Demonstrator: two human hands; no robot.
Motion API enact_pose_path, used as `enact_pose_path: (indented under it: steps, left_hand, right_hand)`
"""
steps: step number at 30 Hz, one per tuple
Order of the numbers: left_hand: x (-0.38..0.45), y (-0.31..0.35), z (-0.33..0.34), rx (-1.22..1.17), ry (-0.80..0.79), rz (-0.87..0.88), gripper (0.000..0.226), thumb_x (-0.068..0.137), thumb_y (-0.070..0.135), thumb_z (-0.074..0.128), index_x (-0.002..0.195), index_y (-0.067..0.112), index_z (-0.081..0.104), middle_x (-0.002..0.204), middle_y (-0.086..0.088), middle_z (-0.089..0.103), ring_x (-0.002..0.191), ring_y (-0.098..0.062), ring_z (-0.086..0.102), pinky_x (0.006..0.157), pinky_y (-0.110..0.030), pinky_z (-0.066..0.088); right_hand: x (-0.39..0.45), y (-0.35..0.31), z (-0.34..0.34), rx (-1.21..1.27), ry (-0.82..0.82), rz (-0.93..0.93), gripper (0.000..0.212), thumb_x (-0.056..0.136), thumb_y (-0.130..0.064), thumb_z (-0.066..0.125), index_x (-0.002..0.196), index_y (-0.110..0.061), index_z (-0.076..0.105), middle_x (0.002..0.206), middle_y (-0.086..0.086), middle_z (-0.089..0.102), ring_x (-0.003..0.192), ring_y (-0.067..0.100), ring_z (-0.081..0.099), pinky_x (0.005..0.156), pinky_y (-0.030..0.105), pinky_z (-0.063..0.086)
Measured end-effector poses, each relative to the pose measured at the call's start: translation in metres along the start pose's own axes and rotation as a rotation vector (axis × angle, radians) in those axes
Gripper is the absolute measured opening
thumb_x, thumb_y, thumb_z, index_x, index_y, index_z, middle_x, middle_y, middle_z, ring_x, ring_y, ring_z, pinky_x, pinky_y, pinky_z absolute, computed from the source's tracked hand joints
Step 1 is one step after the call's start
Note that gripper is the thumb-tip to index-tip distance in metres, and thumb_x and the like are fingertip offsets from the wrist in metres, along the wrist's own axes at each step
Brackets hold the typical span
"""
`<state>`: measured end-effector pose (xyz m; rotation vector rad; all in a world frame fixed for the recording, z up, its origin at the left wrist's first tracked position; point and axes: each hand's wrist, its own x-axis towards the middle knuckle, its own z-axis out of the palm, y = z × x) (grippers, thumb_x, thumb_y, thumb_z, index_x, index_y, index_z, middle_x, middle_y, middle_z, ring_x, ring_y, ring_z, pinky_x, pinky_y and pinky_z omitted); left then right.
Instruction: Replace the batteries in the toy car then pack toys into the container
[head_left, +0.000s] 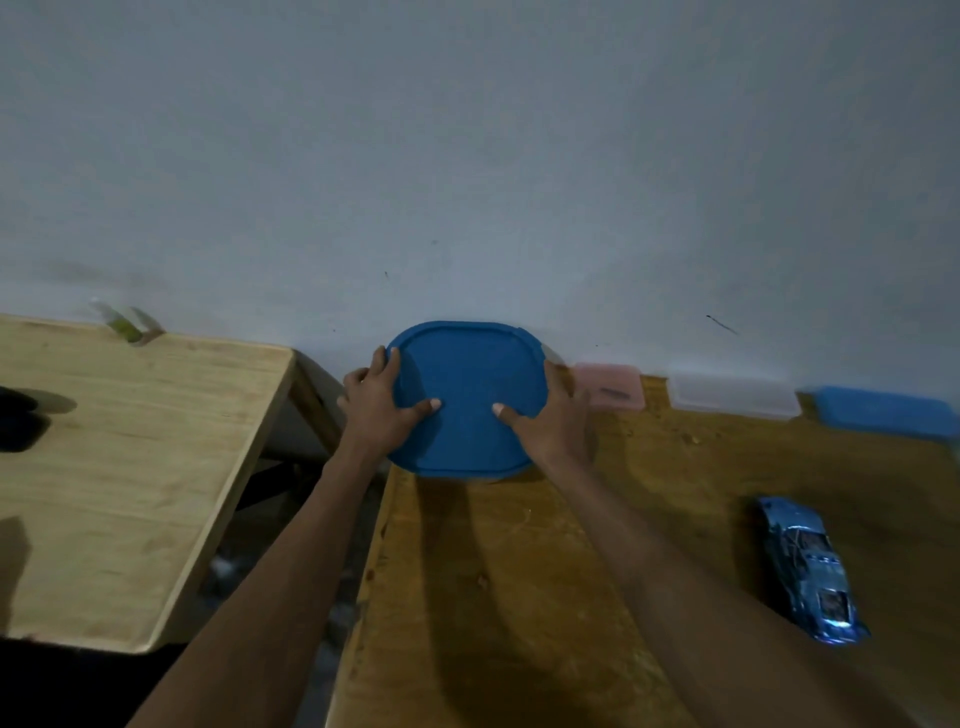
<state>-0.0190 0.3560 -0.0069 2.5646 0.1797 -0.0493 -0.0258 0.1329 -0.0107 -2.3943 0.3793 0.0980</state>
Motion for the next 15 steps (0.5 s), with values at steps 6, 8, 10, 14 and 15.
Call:
enact_pose_path:
  steps: [6, 8, 10, 14, 15]
  left_hand:
    - [0.006, -0.002, 0.0, 0.037, -0.031, 0.019, 0.093, 0.088, 0.06, 0.063, 0.159, 0.02, 0.018, 0.164, 0.001, 0.017, 0.141, -0.036, 0.022, 0.113, -0.053, 0.025]
    - [0.004, -0.001, -0.002, 0.062, -0.043, 0.011, 0.093, 0.089, 0.061, 0.062, 0.16, 0.021, 0.017, 0.165, -0.001, 0.016, 0.141, -0.037, 0.022, 0.113, -0.054, 0.024]
    - [0.002, 0.0, -0.004, 0.06, -0.032, -0.024, 0.091, 0.088, 0.064, 0.06, 0.159, 0.023, 0.018, 0.164, -0.007, 0.019, 0.142, -0.04, 0.023, 0.113, -0.057, 0.025]
    - [-0.017, 0.004, -0.009, 0.018, 0.041, -0.019, 0.086, 0.088, 0.069, 0.054, 0.157, 0.028, 0.023, 0.161, -0.013, 0.025, 0.144, -0.044, 0.023, 0.11, -0.065, 0.028]
    - [-0.022, 0.005, -0.01, 0.01, 0.064, -0.004, 0.086, 0.088, 0.07, 0.053, 0.157, 0.028, 0.023, 0.161, -0.013, 0.024, 0.145, -0.044, 0.021, 0.11, -0.066, 0.027]
  right_hand:
    - [0.0, 0.0, 0.0, -0.014, -0.006, -0.001, 0.09, 0.071, -0.075, 0.068, 0.147, -0.044, 0.03, 0.138, 0.008, 0.044, 0.122, 0.033, 0.052, 0.083, 0.04, 0.048]
    - [0.001, -0.003, -0.001, -0.024, -0.024, 0.007, 0.092, 0.07, -0.076, 0.068, 0.147, -0.044, 0.03, 0.139, 0.008, 0.044, 0.123, 0.033, 0.051, 0.086, 0.043, 0.049]
    - [0.0, -0.005, -0.004, -0.042, -0.047, 0.016, 0.093, 0.069, -0.079, 0.066, 0.147, -0.044, 0.029, 0.14, 0.008, 0.044, 0.125, 0.034, 0.05, 0.088, 0.045, 0.05]
    - [-0.011, -0.005, -0.022, -0.049, -0.017, -0.003, 0.095, 0.073, -0.08, 0.06, 0.151, -0.038, 0.025, 0.146, 0.008, 0.043, 0.128, 0.034, 0.05, 0.09, 0.047, 0.052]
    - [-0.014, -0.005, -0.028, -0.056, 0.002, 0.001, 0.096, 0.075, -0.08, 0.059, 0.153, -0.035, 0.024, 0.148, 0.009, 0.042, 0.13, 0.035, 0.048, 0.092, 0.048, 0.052]
